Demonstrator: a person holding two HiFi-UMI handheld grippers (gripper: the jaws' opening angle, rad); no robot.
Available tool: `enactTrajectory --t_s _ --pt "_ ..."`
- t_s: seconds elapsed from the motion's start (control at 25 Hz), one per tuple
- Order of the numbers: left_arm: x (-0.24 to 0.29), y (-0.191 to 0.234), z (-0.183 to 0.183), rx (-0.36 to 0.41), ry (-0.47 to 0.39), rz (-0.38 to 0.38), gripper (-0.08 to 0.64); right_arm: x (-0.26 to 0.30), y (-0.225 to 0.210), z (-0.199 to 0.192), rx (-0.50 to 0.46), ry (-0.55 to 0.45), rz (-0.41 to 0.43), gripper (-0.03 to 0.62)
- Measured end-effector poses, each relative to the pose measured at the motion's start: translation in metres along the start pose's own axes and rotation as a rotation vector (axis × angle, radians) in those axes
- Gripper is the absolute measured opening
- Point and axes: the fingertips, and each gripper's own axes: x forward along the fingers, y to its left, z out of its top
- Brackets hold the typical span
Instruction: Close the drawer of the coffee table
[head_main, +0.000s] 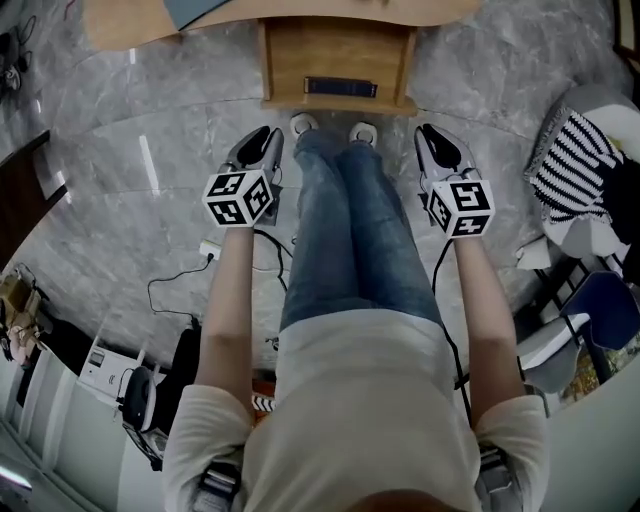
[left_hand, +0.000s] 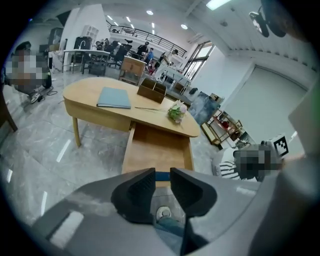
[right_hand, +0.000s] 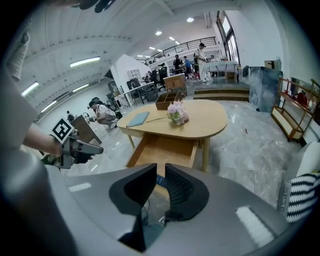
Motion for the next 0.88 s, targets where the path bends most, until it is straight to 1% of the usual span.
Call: enactTrajectory --t_s 0.08,0.16,0.28,0.48,0.6,0.68,0.8,0.88 --pt "0.015 0.011 -0.013 0.044 0.043 0.010 0.098 0.014 -0.008 -0.019 0.000 0.031 -0.013 0.075" --pt "0.029 0.020 -0.025 0.106 0.088 0.019 0.119 0.027 -0.017 -0.036 0.000 0.057 -0.025 0.097" --pt "0.047 0.035 -0.036 0.178 0.127 0.040 0.156 0.046 -0.030 -0.059 0.006 0.097 -0.039 0.126" --pt "0.076 0.070 -0.049 0.221 0.165 0.096 0.227 0.075 -0.047 -0.089 -0.004 0.153 -0.055 0.172" --pt "0.092 0.087 -0.059 0.277 0.204 0.122 0.271 0.092 -0.055 -0.109 -0.042 0.205 -0.058 0.209" --pt "0.100 0.097 -0.068 0.313 0.241 0.131 0.313 0.101 -0.061 -0.124 -0.073 0.243 -0.064 0.230" --pt "0.111 0.112 -0.082 0.346 0.288 0.151 0.333 0.114 -0.070 -0.145 -0.109 0.293 -0.070 0.253" --pt "0.119 0.119 -0.087 0.357 0.299 0.165 0.342 0.123 -0.075 -0.158 -0.130 0.324 -0.068 0.264"
